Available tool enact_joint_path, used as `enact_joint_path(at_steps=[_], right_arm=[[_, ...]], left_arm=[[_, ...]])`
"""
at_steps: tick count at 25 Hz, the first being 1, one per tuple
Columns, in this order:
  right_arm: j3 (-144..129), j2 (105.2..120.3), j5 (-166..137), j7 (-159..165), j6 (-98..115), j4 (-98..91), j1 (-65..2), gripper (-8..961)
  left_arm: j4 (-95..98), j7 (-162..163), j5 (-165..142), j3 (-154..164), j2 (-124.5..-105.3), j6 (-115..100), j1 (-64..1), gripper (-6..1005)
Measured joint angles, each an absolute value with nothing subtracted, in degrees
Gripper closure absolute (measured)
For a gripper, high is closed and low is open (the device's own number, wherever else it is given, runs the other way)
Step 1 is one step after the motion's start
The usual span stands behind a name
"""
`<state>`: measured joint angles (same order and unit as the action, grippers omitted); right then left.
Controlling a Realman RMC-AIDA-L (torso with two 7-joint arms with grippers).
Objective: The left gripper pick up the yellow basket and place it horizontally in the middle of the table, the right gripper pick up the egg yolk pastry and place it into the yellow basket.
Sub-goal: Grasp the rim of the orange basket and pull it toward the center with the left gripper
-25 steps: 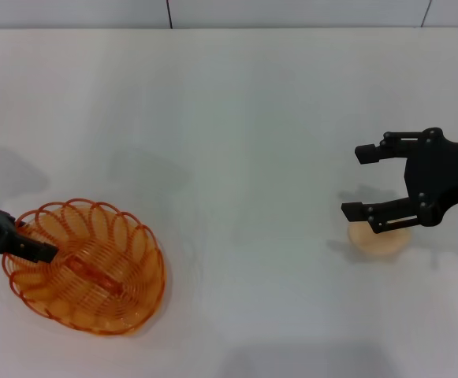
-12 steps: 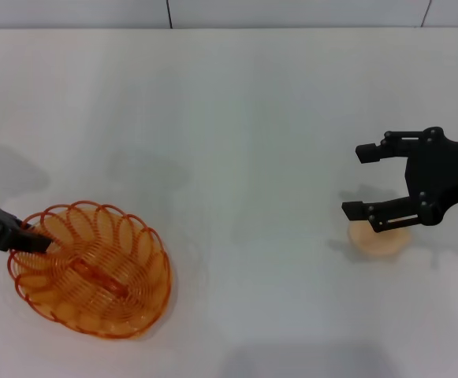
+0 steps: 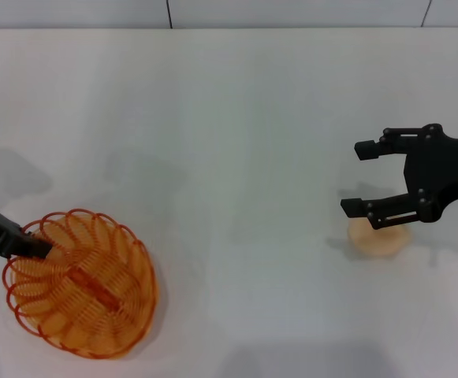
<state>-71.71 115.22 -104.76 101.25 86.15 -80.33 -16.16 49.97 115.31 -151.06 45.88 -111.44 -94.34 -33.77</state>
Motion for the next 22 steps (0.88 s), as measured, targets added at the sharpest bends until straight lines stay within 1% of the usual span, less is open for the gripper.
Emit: enact_joint_path(at_steps=[6,12,22], right_arm=[[-71.7,115.22,-104.8,101.3,86.1,-80.3,-16.2,98],[-71.6,115.22,-104.8,101.3,86.1,-80.3,-16.3,98],[-71.5,115.22,-104.8,101.3,85.6,-80.3,-16.4,99]], left_arm=[[50.6,115.2,-151.2,45.7,-111.41,-94.8,-34.2,838],[50.8,115.4,-150.8,45.5,-111.13,-95.2,-34.9,868],[54.4,117.9,-146.7,45.3,-111.4,-98.1,-36.4,892]])
